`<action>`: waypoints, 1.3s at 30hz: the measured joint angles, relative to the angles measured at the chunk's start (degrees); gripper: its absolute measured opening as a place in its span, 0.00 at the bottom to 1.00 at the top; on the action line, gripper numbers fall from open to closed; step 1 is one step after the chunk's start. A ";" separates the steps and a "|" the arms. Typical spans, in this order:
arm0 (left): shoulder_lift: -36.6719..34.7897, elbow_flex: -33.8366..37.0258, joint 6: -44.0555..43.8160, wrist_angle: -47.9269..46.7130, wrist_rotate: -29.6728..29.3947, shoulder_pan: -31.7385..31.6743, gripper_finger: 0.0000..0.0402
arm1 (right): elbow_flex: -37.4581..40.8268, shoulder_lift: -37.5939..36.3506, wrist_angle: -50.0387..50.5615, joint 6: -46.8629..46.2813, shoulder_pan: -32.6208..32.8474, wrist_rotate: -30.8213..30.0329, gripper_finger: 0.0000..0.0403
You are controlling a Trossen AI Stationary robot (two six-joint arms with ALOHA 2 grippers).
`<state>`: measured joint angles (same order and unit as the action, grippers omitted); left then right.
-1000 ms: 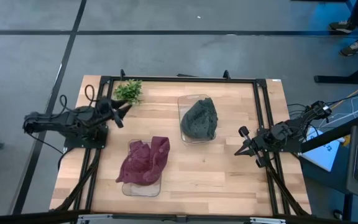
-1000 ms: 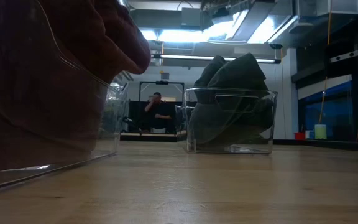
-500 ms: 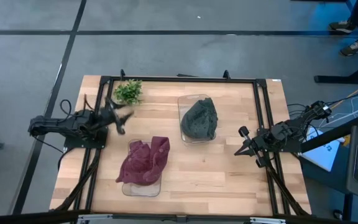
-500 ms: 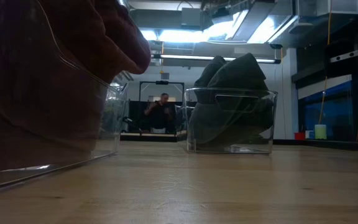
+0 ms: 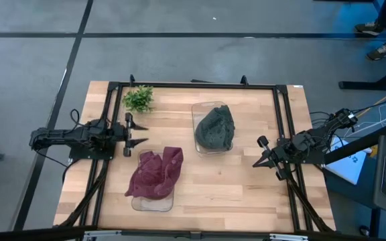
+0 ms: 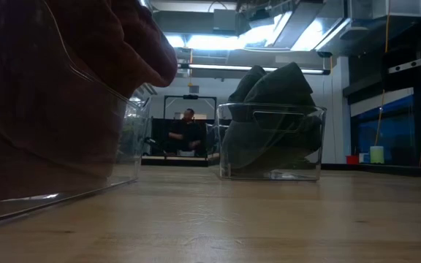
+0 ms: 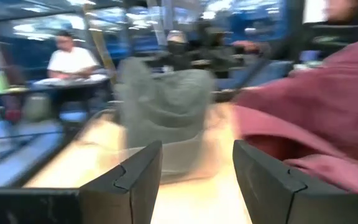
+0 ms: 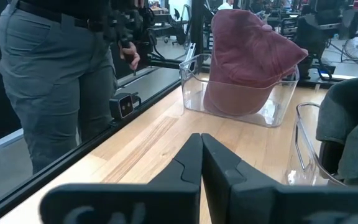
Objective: Pick & Place hat
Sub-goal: Return to Home Position
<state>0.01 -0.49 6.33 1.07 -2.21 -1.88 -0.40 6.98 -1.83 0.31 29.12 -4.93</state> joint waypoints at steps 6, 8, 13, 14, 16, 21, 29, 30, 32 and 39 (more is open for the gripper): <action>-0.01 -0.02 -2.60 -0.31 2.15 -1.27 0.48 | 0.00 0.01 0.00 0.00 -0.01 0.00 0.02; -0.02 -0.02 -2.73 -0.33 2.12 -1.71 0.47 | 0.02 0.00 0.00 0.01 -0.02 0.00 0.02; -0.01 -0.02 -3.36 -0.36 2.09 -2.13 0.48 | 0.02 0.01 0.00 0.00 -0.02 0.00 0.02; 0.00 -0.02 -3.71 -0.38 2.09 -2.13 0.48 | 0.00 0.00 0.00 0.00 -0.02 0.00 0.02; -0.01 -0.02 -3.70 -0.38 2.08 -2.11 0.48 | 0.00 0.01 0.00 0.00 -0.02 0.00 0.02; 0.20 -0.02 -3.68 -0.40 2.05 -2.11 0.48 | 0.00 0.02 0.00 0.00 -0.01 0.00 0.02; 0.20 -0.02 -3.68 -0.40 2.02 -2.11 0.48 | 0.02 0.00 0.00 0.01 -0.02 0.00 0.02; 0.20 -0.02 -3.68 -0.40 2.01 -2.11 0.48 | 0.00 0.02 0.00 -0.01 -0.02 0.00 0.02; 0.20 -0.02 -3.68 -0.40 2.01 -2.11 0.48 | 0.00 0.00 0.00 -0.01 -0.02 0.00 0.02; 0.20 -0.02 -3.68 -0.40 2.01 -2.11 0.47 | 0.00 0.01 0.00 0.00 -0.02 0.00 0.02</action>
<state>0.21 -0.51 2.66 0.67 -0.21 -3.99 -0.40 6.99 -1.83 0.31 29.10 -4.93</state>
